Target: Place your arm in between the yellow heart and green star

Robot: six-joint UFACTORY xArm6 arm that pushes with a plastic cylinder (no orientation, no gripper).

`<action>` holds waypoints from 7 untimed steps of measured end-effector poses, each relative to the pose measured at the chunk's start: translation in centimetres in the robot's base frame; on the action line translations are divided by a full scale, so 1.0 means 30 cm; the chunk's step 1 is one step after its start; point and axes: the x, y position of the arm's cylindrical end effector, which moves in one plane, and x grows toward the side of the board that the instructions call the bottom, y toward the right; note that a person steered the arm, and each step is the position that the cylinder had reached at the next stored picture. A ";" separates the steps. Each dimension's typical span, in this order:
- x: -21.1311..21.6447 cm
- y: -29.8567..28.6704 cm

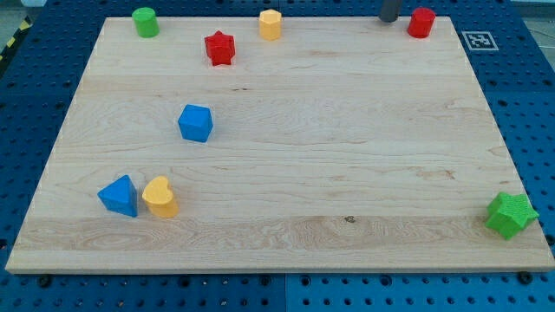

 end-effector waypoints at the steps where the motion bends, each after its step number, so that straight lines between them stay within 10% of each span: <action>1: 0.001 0.037; 5: 0.008 0.022; 7: 0.253 0.011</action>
